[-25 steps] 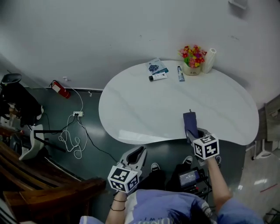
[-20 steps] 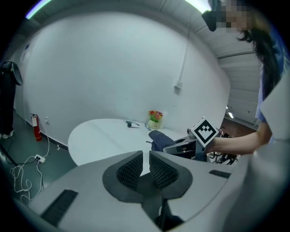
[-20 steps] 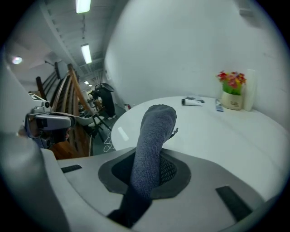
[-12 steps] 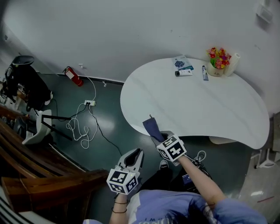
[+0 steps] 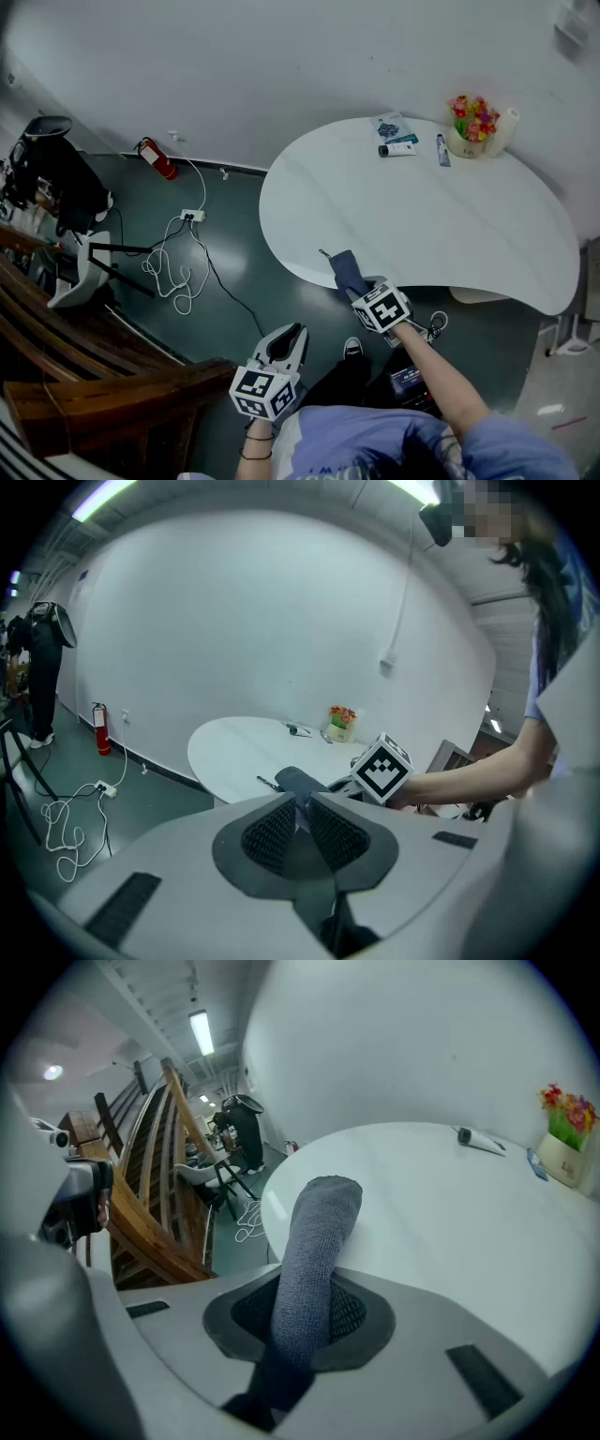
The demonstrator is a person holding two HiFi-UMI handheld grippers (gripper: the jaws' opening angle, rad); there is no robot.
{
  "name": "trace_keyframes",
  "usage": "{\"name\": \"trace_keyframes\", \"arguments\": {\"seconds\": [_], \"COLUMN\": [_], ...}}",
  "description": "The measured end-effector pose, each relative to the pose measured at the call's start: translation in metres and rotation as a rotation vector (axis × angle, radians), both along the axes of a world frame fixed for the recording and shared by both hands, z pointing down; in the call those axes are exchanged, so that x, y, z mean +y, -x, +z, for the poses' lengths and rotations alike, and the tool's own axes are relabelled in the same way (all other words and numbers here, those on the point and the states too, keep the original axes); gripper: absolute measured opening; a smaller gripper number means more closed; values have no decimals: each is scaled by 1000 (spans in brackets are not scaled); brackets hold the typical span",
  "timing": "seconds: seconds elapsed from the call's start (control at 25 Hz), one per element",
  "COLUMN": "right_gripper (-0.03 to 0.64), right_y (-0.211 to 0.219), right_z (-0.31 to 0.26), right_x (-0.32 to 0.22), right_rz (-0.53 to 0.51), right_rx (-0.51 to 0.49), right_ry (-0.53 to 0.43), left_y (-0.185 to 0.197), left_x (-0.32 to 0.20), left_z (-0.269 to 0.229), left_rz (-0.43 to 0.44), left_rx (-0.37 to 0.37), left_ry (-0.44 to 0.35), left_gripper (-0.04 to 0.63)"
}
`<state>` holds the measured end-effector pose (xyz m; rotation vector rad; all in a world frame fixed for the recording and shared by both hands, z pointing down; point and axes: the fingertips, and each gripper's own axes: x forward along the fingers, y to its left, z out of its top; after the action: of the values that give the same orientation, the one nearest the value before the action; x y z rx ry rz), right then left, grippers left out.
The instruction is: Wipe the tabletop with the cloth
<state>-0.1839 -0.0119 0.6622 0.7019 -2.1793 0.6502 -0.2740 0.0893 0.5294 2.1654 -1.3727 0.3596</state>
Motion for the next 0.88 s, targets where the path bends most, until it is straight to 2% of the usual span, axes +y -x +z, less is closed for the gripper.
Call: {"name": "trace_keyframes", "arguments": {"seconds": [0.24,0.48,0.64,0.88], "right_gripper": [69,69,69,69], "right_y": [-84,-173,-244,-372], "right_z": [7,6,4,5], "right_x": [-14,-21,-22,-6], "right_rz": [135,259,338,503], "right_rx": [36,59,89,119], "right_ry": [14,19,18,44], "left_y": [-39,-97,-154,-258], "left_x": [-28,-49,-60,-79], "left_z": [-8,-11,-11,-17], "left_rz": [80,180,273,422], "left_rx": [11,17,27,55], "left_ry": [-31,-34,-25,-29], "left_gripper": [41,41,41,41]}}
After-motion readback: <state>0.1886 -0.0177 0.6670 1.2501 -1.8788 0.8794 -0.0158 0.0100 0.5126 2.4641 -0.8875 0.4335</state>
